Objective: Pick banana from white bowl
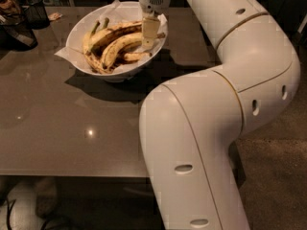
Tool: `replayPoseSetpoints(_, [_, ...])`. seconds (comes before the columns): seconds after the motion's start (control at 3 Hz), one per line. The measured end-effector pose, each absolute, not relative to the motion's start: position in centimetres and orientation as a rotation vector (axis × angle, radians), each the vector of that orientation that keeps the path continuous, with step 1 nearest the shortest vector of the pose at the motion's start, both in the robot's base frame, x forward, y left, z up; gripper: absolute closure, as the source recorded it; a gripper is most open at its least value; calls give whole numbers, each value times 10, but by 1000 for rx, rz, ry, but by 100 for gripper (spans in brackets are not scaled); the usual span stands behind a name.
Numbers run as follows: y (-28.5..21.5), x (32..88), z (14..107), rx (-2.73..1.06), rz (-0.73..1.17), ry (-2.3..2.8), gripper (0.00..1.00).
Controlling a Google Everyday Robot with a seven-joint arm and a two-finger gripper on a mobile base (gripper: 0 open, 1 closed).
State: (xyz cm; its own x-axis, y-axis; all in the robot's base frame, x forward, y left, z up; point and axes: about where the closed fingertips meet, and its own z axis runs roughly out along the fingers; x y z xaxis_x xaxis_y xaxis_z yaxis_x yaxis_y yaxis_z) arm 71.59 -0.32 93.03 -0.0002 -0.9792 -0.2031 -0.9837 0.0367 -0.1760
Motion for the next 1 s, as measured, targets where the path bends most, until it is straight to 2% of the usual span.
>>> replayPoseSetpoints(0.67, [20,716,913,-2056,85,2041,41])
replayPoseSetpoints(1.0, [26,713,909,-2090,72,2042,60])
